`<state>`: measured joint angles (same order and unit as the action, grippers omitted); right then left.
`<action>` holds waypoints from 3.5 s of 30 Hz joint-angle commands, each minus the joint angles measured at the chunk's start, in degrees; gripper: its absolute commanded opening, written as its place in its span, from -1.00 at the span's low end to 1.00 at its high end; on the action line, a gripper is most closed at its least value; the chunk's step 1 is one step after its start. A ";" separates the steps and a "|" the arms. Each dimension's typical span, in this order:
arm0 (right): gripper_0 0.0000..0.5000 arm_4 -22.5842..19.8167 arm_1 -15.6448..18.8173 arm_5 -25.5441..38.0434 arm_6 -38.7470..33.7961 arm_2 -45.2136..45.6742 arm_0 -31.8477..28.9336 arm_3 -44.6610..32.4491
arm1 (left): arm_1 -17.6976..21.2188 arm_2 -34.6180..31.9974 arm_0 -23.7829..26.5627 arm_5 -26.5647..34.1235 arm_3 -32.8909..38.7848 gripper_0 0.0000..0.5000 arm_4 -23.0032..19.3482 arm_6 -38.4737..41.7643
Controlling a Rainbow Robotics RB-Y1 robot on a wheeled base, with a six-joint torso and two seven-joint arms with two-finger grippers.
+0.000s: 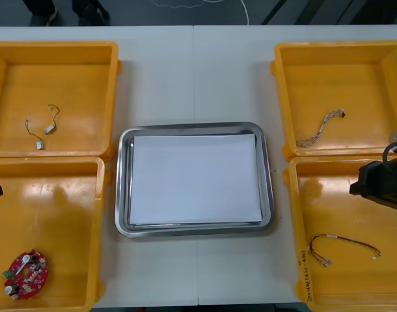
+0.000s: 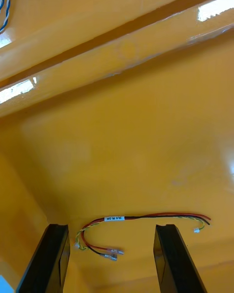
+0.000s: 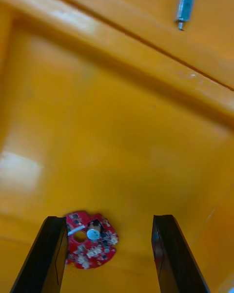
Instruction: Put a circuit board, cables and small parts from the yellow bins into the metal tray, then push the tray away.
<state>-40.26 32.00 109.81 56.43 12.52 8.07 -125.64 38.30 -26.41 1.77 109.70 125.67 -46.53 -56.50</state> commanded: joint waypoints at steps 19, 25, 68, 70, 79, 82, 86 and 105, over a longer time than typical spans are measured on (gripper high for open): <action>1.00 -9.40 7.64 0.19 -38.85 5.49 0.10 7.16 | 1.95 2.07 -6.78 0.30 1.69 1.00 -3.39 24.34; 1.00 -9.66 7.55 0.19 -49.66 2.68 0.10 7.69 | -1.21 1.54 -8.80 0.30 1.69 1.00 -3.83 24.25; 1.00 -1.14 5.44 -12.95 -78.66 -12.88 -6.93 7.34 | -9.03 8.48 -14.86 -15.48 -7.37 1.00 3.99 13.44; 1.00 -0.61 5.18 -12.95 -79.19 -13.67 -6.93 7.34 | -9.74 8.48 -15.12 -16.09 -7.45 1.00 4.17 13.17; 1.00 1.76 3.95 -16.56 -81.39 -16.39 -8.16 7.34 | -9.74 8.48 -16.18 -16.27 -7.37 1.00 3.73 12.47; 1.00 3.17 3.60 -16.82 -82.18 -17.71 -8.25 7.34 | -9.74 8.22 -16.79 -16.44 -7.01 1.00 3.38 12.21; 1.00 6.42 3.51 -18.75 -85.43 -20.61 -8.25 7.34 | -9.83 8.40 -17.15 -17.41 -7.01 1.00 3.20 12.03; 1.00 13.19 3.51 -22.62 -88.16 -26.59 -11.15 6.90 | -9.83 10.68 -18.11 -19.34 -7.01 1.00 3.29 11.86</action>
<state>-28.11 36.02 88.28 -28.93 -11.61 -0.36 -118.54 29.27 -16.61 -14.12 90.95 118.02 -43.02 -38.67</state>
